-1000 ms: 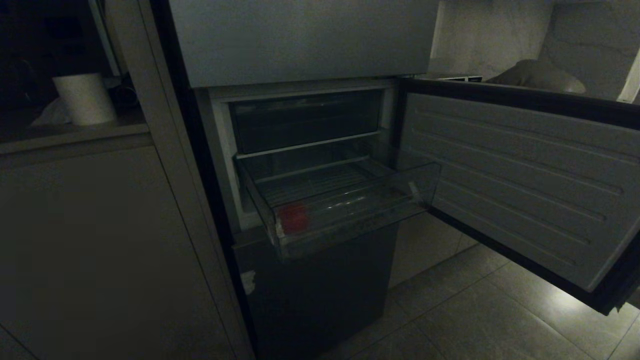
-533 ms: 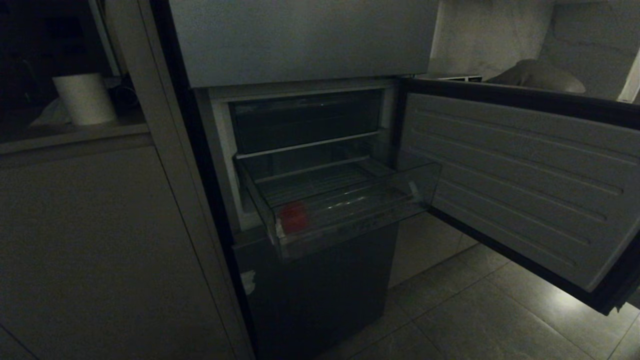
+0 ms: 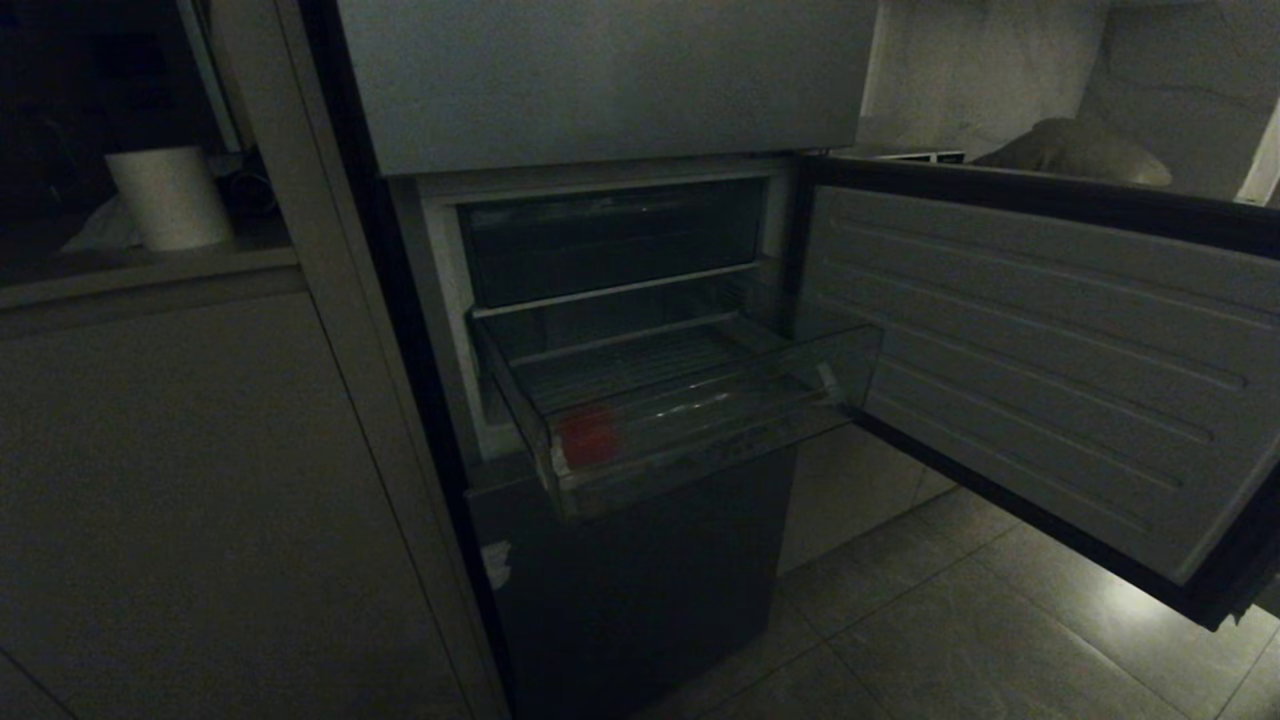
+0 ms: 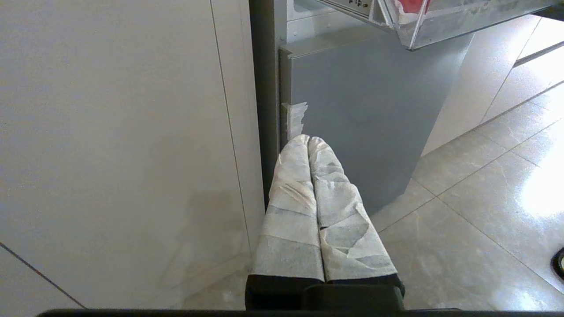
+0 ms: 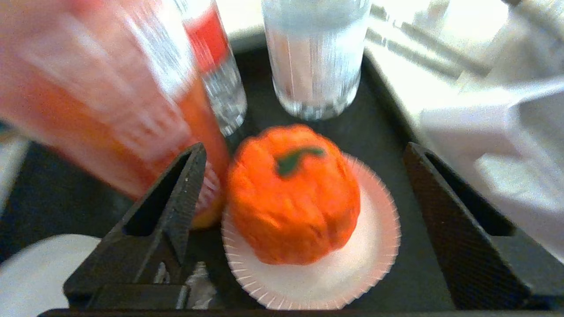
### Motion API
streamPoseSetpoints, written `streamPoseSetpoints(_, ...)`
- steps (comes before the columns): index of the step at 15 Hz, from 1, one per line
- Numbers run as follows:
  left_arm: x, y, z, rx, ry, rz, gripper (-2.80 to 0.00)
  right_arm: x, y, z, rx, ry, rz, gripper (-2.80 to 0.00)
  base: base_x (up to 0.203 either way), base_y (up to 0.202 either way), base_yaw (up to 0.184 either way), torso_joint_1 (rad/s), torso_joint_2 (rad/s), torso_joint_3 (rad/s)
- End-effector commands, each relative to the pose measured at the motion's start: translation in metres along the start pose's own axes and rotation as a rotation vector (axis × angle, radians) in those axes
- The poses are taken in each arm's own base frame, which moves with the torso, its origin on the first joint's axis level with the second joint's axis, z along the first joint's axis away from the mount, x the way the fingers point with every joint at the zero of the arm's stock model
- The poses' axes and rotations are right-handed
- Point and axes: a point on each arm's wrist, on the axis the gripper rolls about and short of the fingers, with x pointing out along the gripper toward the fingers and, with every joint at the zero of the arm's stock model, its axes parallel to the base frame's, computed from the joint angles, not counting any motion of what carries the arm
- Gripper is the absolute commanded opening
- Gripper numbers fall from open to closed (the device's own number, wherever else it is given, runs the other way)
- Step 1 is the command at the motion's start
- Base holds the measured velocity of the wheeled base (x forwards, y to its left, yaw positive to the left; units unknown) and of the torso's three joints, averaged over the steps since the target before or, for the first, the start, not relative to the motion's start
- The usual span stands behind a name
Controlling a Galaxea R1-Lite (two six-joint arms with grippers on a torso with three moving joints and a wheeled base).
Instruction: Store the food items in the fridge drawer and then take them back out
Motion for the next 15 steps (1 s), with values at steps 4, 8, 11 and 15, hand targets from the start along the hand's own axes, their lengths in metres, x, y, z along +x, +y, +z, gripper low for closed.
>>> streamPoseSetpoints(4,0.000,0.000,0.000,-0.001,0.002,0.001,-2.80,-0.074,-0.007,0.065,0.008,-0.169,0.000,0.00,0.000,0.000,0.000,0.000,0.00,0.000)
streamPoseSetpoints(8,0.000,0.000,0.000,-0.001,0.000,0.001,-2.80,-0.155,-0.004,0.084,0.005,-0.247,0.022,-2.80,0.000,0.000,0.000,0.000,0.00,0.000)
streamPoseSetpoints(11,0.000,0.000,0.000,-0.001,0.002,0.001,-2.80,-0.230,0.011,0.084,-0.005,-0.326,0.094,-2.80,0.000,0.000,0.000,0.000,0.00,0.000)
streamPoseSetpoints(15,0.000,0.000,0.000,-0.001,0.002,0.001,-2.80,-0.330,0.048,0.040,-0.026,-0.328,0.432,-2.80,0.000,0.000,0.000,0.000,0.00,0.000)
